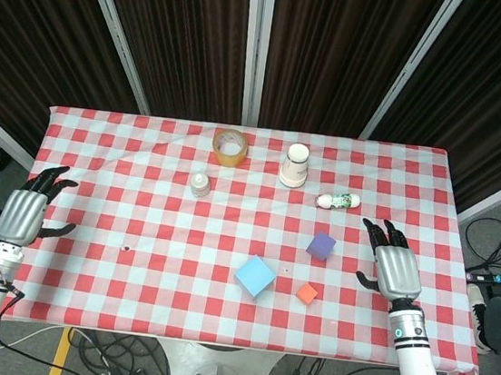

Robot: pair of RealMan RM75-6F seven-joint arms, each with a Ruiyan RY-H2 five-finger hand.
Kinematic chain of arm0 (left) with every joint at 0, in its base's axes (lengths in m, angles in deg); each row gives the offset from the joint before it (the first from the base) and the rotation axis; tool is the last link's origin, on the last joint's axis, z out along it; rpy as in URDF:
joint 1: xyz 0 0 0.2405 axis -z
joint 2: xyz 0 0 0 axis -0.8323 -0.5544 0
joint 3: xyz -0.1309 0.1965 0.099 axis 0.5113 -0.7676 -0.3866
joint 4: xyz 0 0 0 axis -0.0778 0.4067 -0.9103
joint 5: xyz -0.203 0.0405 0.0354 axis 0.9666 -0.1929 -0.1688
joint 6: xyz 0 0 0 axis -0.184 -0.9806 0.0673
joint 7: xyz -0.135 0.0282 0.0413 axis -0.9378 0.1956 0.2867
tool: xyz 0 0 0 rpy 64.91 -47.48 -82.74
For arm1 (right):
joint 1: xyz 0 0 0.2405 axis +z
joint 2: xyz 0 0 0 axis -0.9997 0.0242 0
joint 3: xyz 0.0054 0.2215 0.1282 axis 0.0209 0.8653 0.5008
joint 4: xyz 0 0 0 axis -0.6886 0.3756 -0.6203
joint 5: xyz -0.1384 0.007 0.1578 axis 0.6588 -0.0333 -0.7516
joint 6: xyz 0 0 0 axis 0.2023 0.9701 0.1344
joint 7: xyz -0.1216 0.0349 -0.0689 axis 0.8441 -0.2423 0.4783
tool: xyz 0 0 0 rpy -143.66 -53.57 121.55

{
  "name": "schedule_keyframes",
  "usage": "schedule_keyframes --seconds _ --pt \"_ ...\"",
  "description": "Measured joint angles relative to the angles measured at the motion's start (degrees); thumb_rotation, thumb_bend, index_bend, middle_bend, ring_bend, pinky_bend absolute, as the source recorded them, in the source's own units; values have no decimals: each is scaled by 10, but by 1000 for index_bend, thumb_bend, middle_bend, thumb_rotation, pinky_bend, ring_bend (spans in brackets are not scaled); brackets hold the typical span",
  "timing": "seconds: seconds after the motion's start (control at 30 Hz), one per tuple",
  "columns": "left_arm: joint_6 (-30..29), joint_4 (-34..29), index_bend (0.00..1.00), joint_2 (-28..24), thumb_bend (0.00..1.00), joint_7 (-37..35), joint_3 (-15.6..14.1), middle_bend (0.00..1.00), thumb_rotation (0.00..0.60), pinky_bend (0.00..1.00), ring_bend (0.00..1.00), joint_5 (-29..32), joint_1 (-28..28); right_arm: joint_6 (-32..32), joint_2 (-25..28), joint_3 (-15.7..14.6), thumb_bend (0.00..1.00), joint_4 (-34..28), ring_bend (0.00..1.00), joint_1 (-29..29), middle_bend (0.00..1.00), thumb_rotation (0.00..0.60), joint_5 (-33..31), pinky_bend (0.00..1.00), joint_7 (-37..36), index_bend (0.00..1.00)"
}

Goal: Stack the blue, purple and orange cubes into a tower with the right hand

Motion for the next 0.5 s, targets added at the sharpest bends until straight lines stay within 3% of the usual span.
schedule_keyframes --seconds 0.33,0.5 --pt "-3 -2 334 -2 111 2 2 240 600 287 163 1 -1 -12 13 2 105 -12 1 11 175 600 5 129 8 55" --pt "-2 1 334 -3 111 -2 3 240 600 288 163 5 -2 -54 38 10 98 -29 1 36 181 600 5 129 9 55"
